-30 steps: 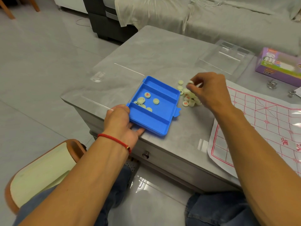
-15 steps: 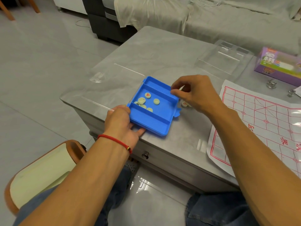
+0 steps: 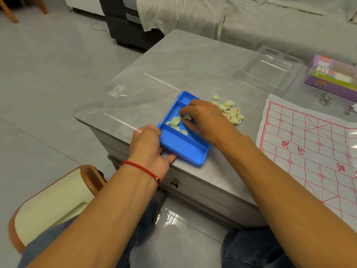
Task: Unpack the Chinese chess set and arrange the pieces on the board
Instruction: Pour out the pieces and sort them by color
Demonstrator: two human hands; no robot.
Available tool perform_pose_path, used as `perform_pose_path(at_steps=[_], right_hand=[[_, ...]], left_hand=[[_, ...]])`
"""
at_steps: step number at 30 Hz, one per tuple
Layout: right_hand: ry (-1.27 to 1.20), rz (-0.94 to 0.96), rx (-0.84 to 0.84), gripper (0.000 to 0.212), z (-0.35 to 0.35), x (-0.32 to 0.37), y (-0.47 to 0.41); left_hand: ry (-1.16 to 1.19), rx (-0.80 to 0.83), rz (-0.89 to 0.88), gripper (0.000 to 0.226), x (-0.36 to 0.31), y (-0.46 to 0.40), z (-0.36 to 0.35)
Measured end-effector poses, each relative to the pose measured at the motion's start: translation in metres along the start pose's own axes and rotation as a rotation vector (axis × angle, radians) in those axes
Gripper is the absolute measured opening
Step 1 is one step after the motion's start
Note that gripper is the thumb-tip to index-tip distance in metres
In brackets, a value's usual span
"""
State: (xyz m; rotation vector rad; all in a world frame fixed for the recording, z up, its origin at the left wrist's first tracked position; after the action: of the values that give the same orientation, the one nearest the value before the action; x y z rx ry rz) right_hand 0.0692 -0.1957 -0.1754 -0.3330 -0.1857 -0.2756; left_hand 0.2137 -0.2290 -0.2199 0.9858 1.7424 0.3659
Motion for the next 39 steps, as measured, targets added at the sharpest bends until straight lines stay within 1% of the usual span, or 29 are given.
perform_pose_path(at_steps=[3, 4, 6, 8, 10, 12, 14, 16, 17, 19, 21, 23, 25, 28, 30, 34, 39], right_hand=[[-0.016, 0.010, 0.047, 0.012, -0.003, 0.002, 0.000], [-0.034, 0.001, 0.041, 0.011, 0.001, 0.001, -0.001], [-0.058, -0.035, -0.024, 0.012, 0.015, -0.006, -0.002], [-0.062, -0.127, -0.114, 0.015, 0.035, -0.026, -0.002], [-0.021, -0.272, -0.144, 0.019, 0.049, -0.057, 0.005], [0.029, -0.415, -0.081, 0.022, 0.052, -0.087, 0.019], [0.028, -0.520, 0.006, 0.025, 0.046, -0.107, 0.033], [0.021, -0.556, 0.050, 0.028, 0.042, -0.115, 0.039], [0.028, -0.554, 0.047, 0.029, 0.043, -0.115, 0.040], [0.053, -0.519, -0.018, 0.027, 0.051, -0.107, 0.036], [0.017, -0.418, -0.075, 0.019, 0.057, -0.087, 0.028], [-0.155, -0.254, -0.015, 0.016, 0.049, -0.054, 0.017], [-0.306, -0.116, 0.090, 0.021, 0.034, -0.021, 0.010], [-0.264, 0.009, 0.168, 0.034, 0.010, 0.009, 0.004], [-0.234, 0.052, 0.181, 0.037, -0.001, 0.019, 0.002], [-0.224, 0.083, 0.195, 0.027, -0.006, 0.026, 0.001], [-0.213, 0.080, 0.207, 0.024, -0.004, 0.021, 0.002]], left_hand=[[0.006, 0.005, 0.008, 0.022, 0.000, 0.000, 0.001], [0.006, 0.007, 0.005, 0.022, -0.001, 0.000, 0.001], [0.004, 0.002, -0.003, 0.023, -0.003, -0.002, 0.003], [0.009, -0.014, -0.007, 0.022, -0.005, -0.003, 0.007], [0.020, -0.034, -0.010, 0.021, -0.007, -0.005, 0.011], [0.030, -0.051, -0.013, 0.020, -0.010, -0.008, 0.014], [0.030, -0.063, -0.009, 0.020, -0.011, -0.010, 0.015], [0.021, -0.069, -0.009, 0.022, -0.011, -0.010, 0.015], [0.017, -0.072, -0.012, 0.023, -0.011, -0.010, 0.015], [0.007, -0.076, -0.023, 0.022, -0.010, -0.011, 0.014], [0.011, -0.075, -0.027, 0.022, -0.010, -0.010, 0.014], [0.015, -0.073, -0.032, 0.021, -0.009, -0.010, 0.013], [0.009, -0.062, -0.033, 0.023, -0.008, -0.010, 0.013], [-0.011, -0.038, -0.033, 0.033, -0.008, -0.011, 0.012], [-0.018, -0.038, -0.029, 0.033, -0.008, -0.011, 0.012], [-0.016, -0.038, -0.013, 0.022, -0.006, -0.011, 0.012], [-0.002, -0.040, 0.005, 0.018, -0.006, -0.012, 0.012]])
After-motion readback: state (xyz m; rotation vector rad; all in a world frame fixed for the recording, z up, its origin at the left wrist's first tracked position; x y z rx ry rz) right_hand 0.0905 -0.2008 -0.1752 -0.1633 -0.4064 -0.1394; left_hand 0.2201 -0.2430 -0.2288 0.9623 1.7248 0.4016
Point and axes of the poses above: each hand's wrist, its own y-axis away from the middle knuckle, its own z-axis out of the back of the hand, x = y × z, the point moved 8 cm from there along -y, towards the middle knuckle, and after that the axes turned 3 degrees about y, right-handed, at the moved point
